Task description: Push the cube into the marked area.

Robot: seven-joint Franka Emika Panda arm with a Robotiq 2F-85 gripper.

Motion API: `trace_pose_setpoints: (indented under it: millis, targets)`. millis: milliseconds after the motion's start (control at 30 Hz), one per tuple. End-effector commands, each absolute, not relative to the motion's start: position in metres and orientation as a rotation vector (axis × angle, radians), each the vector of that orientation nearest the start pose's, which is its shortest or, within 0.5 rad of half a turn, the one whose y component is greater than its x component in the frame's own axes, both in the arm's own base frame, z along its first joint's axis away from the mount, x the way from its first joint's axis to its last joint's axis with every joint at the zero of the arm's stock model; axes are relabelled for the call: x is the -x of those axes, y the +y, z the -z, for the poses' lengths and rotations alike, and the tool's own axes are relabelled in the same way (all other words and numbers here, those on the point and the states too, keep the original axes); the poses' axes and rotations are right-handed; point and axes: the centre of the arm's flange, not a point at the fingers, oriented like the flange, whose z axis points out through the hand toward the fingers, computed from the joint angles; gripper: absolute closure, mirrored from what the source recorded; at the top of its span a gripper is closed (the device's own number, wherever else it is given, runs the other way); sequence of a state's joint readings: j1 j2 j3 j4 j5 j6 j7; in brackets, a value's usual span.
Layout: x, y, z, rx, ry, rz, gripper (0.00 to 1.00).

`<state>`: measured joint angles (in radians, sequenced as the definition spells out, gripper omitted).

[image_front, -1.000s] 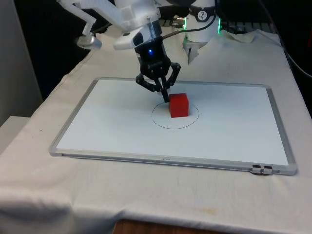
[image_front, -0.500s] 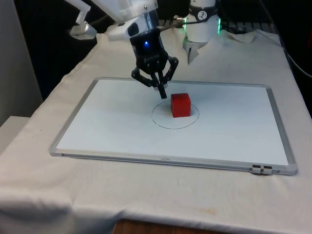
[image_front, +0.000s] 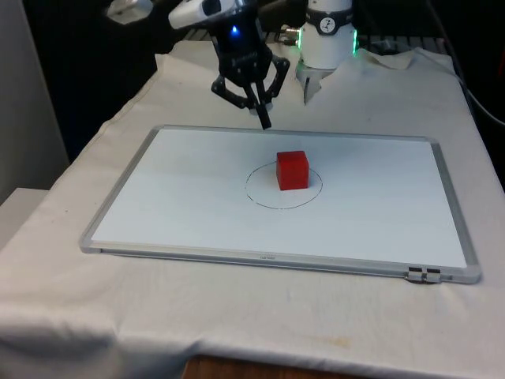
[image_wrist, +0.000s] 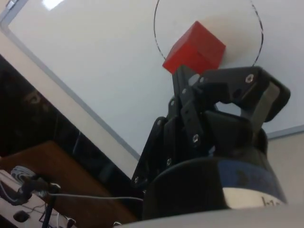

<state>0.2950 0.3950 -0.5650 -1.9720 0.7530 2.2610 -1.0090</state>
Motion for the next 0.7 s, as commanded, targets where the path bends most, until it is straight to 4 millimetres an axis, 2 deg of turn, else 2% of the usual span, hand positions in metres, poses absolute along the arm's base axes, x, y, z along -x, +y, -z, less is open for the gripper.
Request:
trace_pose_setpoints:
  millis: [0, 100, 133, 300, 667]
  targets:
    - [-0.593, -0.131, -0.302, 2.815, -0.378, 0.300, 1.00]
    - [-0.591, -0.132, -0.316, 2.813, -0.346, 0.320, 1.00]
    - [-0.593, -0.131, -0.312, 2.804, -0.361, 0.326, 1.00]
    - [-0.591, -0.133, -0.334, 2.808, -0.299, 0.349, 1.00]
    - [-0.593, -0.135, -0.364, 2.814, -0.206, 0.393, 1.00]
